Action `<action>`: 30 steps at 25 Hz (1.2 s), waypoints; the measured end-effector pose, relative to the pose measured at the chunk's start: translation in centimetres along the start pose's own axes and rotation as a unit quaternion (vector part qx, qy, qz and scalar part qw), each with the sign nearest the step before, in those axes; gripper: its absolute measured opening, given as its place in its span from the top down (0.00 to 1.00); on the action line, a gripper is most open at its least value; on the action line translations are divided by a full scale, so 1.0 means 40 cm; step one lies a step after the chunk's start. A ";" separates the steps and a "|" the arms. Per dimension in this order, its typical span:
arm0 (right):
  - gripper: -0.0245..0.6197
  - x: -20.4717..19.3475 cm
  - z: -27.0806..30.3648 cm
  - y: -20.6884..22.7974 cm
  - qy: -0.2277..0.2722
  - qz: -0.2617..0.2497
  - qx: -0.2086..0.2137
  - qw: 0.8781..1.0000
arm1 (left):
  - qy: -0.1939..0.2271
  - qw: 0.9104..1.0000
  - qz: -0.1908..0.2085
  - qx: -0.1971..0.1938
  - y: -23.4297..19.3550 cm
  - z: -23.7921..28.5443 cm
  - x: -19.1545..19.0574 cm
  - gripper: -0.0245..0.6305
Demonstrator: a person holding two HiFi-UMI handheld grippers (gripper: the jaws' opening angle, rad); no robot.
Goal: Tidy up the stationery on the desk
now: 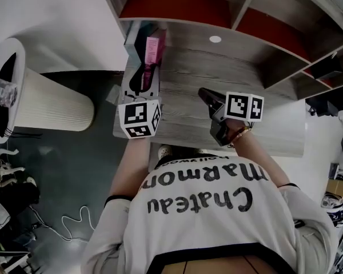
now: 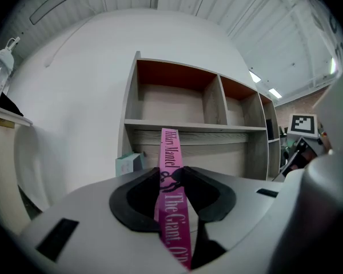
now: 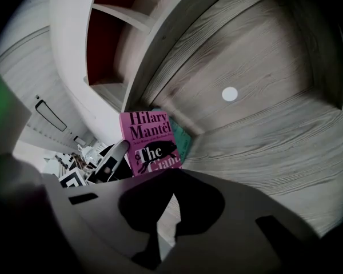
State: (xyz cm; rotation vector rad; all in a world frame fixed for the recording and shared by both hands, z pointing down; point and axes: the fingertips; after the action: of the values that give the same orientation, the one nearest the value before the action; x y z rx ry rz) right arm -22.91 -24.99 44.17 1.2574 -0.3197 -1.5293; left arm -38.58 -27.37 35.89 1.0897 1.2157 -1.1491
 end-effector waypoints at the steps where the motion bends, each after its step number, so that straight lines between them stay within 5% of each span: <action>1: 0.94 0.006 -0.004 0.007 0.001 0.003 -0.003 1.000 | 0.003 1.000 0.000 0.004 -0.003 0.010 -0.002 0.75; 14: 0.94 0.033 -0.016 0.079 -0.010 -0.001 -0.034 0.999 | 0.024 0.998 -0.011 0.050 -0.057 0.059 -0.056 0.75; 30: 0.94 0.034 0.040 0.061 -0.036 -0.002 -0.005 0.999 | 0.017 0.997 -0.006 0.070 -0.064 -0.003 -0.075 0.75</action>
State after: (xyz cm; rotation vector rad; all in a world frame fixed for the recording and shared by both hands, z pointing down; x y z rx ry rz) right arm -22.70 -27.69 45.89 1.1978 -0.3572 -1.5797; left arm -41.15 -27.37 38.88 1.2131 1.1840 -1.2447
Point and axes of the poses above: the fingertips, and each gripper's own axes: z forward along the fingers, y to its right, x out of its top, and after that the axes turned 3 degrees about x, right-handed
